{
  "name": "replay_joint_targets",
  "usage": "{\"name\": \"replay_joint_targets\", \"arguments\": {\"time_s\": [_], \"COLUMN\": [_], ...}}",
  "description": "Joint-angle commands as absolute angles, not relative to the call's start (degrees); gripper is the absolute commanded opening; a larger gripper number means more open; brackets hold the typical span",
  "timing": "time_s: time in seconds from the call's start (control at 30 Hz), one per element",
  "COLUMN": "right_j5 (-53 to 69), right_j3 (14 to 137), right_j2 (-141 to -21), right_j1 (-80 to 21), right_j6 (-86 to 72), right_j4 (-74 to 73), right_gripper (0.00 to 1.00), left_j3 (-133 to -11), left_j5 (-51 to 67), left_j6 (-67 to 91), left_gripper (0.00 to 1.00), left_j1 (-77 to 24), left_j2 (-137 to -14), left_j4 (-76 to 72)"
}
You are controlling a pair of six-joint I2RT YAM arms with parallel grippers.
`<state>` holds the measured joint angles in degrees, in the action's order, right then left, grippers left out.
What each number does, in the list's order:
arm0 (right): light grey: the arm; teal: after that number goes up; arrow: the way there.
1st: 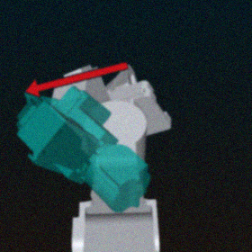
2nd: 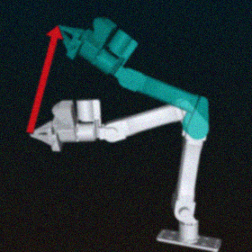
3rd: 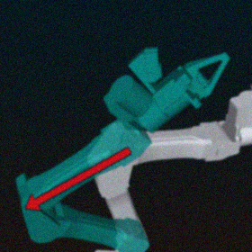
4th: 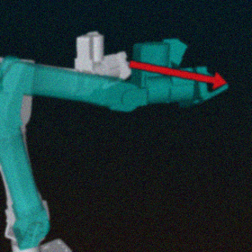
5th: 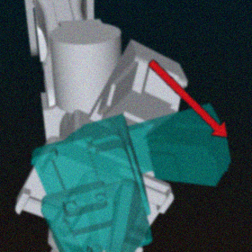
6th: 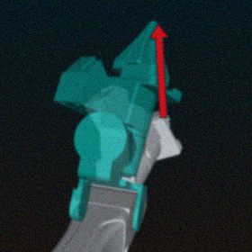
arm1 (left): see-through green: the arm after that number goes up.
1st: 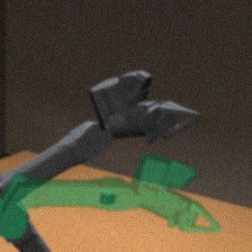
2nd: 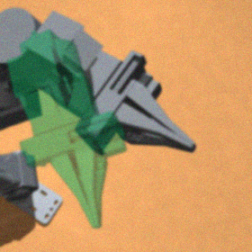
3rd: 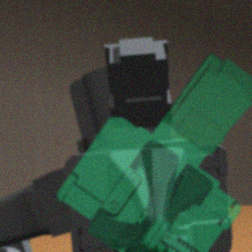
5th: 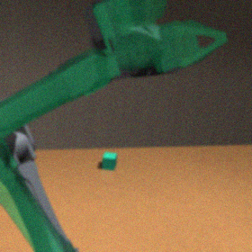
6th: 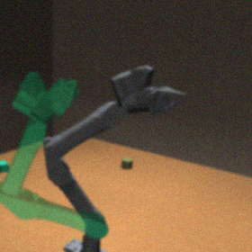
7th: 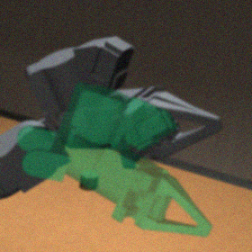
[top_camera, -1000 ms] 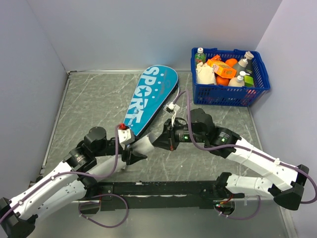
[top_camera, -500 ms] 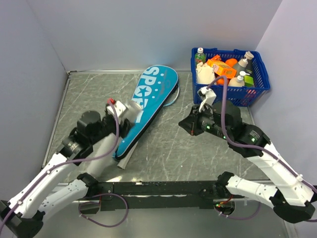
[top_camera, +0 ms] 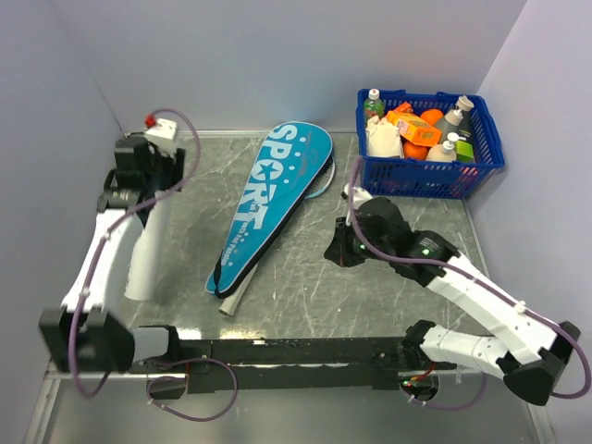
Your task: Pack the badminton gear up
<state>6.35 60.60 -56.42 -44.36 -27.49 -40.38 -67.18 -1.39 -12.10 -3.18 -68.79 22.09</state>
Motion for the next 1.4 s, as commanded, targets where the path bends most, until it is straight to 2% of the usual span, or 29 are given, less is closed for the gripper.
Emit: {"name": "replay_joint_targets", "arguments": {"time_s": [0.0, 0.3, 0.5, 0.6, 0.63, 0.7, 0.73, 0.8, 0.83, 1.07, 1.23, 1.37], "right_j5": [5.19, 4.22, 5.18, 6.15, 6.50, 7.29, 7.47, 7.91, 8.00, 8.97, 10.10, 11.95], "right_j3": [57.06, 49.76, 49.04, 48.96, 48.96, 48.69, 48.69, 48.60, 48.52, 49.65, 52.03, 55.01], "right_j2": [-58.36, -59.50, -60.21, -60.64, -60.82, -61.17, -61.52, -61.79, -61.96, -63.28, -67.22, -70.48], "right_j1": [-43.95, -43.94, -43.86, -43.51, -43.07, -42.89, -42.63, -42.01, -41.84, -40.69, -38.59, -36.13], "right_j6": [-31.46, -33.57, -32.17, -31.56, -31.55, -31.20, -31.03, -30.76, -30.76, -30.76, -31.73, -33.57], "right_j4": [-34.55, -29.27, -29.00, -28.65, -28.57, -28.39, -28.39, -28.39, -28.30, -28.30, -27.51, -25.23], "right_gripper": [0.10, 0.13, 0.16, 0.19, 0.20, 0.26, 0.27, 0.29, 0.30, 0.35, 0.40, 0.47], "left_j3": [-71.01, -68.47, -69.52, -70.75, -70.84, -70.75, -70.75, -71.19, -71.45, -77.07, -77.26, -75.69], "left_j5": [0.18, -8.96, -10.90, -12.92, -12.14, -11.87, -11.60, -11.51, -11.34, -10.20, -10.99, -4.24], "left_j6": [-8.09, -8.08, -9.32, -9.41, -9.14, -8.88, -9.23, -9.58, -9.49, -8.26, -9.14, -7.39], "left_gripper": [0.01, 0.02, 0.10, 0.24, 0.35, 0.45, 0.65, 0.91, 0.97, 0.97, 0.96, 0.97], "left_j1": [5.34, 9.93, 10.02, 10.46, 10.81, 11.42, 11.43, 11.43, 11.51, 10.11, 0.90, -8.51], "left_j2": [-76.80, -91.40, -98.25, -100.63, -101.07, -101.25, -101.42, -101.43, -101.25, -94.23, -84.04, -79.64], "left_j4": [16.54, 10.64, 10.28, 10.64, 10.72, 10.11, 9.93, 10.11, 10.19, 13.27, 15.20, 21.18]}}
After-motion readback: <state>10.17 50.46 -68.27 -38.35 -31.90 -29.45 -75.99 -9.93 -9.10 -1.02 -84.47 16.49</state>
